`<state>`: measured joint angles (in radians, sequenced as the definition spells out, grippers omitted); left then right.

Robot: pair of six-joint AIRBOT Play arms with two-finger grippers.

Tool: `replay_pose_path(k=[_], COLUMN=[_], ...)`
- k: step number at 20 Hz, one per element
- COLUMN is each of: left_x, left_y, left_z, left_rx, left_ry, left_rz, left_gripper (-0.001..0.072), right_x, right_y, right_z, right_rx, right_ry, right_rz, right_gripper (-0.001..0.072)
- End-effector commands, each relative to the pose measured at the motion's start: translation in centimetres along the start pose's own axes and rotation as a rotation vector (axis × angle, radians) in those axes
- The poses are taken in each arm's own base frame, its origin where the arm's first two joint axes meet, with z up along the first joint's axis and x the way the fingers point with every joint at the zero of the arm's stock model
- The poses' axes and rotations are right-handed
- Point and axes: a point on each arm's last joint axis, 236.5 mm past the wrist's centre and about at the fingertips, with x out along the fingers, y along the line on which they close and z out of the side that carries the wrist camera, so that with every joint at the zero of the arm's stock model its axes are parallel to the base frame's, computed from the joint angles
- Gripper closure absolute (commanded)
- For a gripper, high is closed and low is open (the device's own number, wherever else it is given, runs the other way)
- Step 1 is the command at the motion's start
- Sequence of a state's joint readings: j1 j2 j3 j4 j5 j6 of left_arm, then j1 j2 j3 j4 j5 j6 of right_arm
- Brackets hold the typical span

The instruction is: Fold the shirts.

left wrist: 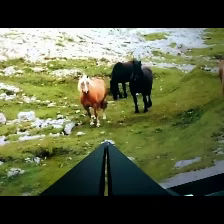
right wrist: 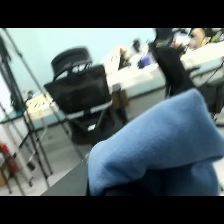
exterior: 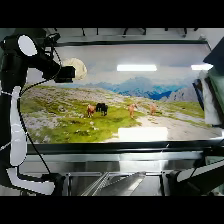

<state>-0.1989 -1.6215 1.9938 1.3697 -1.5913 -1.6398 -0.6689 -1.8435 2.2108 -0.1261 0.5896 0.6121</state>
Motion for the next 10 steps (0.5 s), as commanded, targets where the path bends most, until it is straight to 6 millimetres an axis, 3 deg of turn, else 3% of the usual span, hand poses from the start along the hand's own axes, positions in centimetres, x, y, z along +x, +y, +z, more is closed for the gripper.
replay_pose_path(k=[1,4,7,10], left_x=[-0.6,-0.5,-0.4,-0.5], left_y=[-0.2,-0.6,-1.1,-1.2], left_z=[-0.1,-0.3,-0.5,-0.5], left_rx=[-0.016,-0.010,0.002,0.007], left_ry=[-0.009,-0.001,0.007,0.007], left_rz=[-0.001,-0.003,-0.007,-0.007], left_gripper=[0.0689,0.0688,0.0689,0.0689], right_x=[-0.3,-0.5,-0.9,-3.4], right_y=[-1.3,-0.4,-0.7,-5.2], right_z=[0.7,2.1,1.7,0.2], right_rx=[-0.088,-0.124,-0.160,-0.083], right_ry=[-0.058,-0.123,-0.107,-0.042], right_rz=[0.012,0.051,0.069,0.031], right_gripper=[0.0701,0.0701,0.0701,0.0700])
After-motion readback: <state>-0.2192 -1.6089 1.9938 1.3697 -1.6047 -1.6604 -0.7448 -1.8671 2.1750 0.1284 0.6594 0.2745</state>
